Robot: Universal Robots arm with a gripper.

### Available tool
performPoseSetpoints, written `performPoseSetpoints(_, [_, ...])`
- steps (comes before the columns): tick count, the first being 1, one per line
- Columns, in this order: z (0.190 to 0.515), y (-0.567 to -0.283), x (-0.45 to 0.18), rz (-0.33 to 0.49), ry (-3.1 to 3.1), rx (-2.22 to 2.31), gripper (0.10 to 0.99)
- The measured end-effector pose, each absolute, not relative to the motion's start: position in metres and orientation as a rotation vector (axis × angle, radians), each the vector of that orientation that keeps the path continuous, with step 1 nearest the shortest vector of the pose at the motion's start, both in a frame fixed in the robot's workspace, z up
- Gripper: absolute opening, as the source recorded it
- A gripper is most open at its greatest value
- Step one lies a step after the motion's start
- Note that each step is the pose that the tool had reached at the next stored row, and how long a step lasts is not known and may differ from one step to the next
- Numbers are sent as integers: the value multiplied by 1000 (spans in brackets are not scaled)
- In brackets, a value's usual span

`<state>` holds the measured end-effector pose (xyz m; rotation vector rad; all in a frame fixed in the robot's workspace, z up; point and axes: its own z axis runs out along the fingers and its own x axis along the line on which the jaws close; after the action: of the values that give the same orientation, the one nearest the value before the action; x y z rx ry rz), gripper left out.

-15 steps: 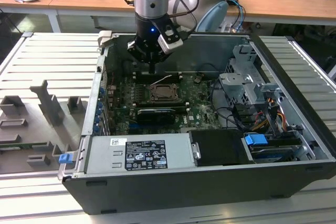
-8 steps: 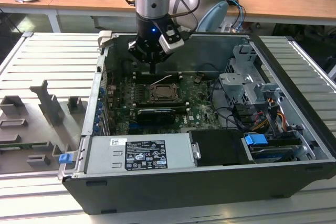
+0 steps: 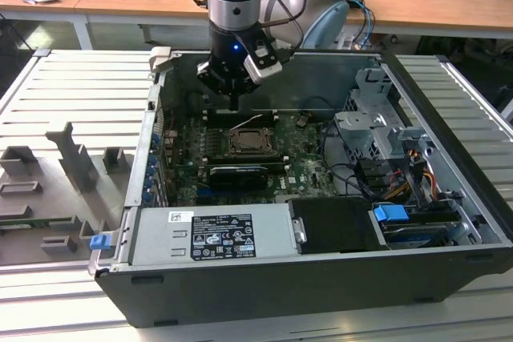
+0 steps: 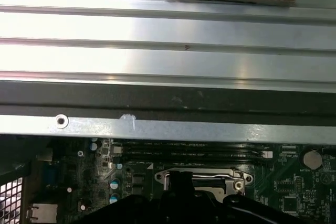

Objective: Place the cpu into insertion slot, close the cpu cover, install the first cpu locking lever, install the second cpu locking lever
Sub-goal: 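Install the first cpu locking lever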

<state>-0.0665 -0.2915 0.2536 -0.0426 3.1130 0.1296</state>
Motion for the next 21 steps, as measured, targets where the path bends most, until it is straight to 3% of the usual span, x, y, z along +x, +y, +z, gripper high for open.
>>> performPoseSetpoints(21, [224, -286, -41, 129, 3113, -109, 106])
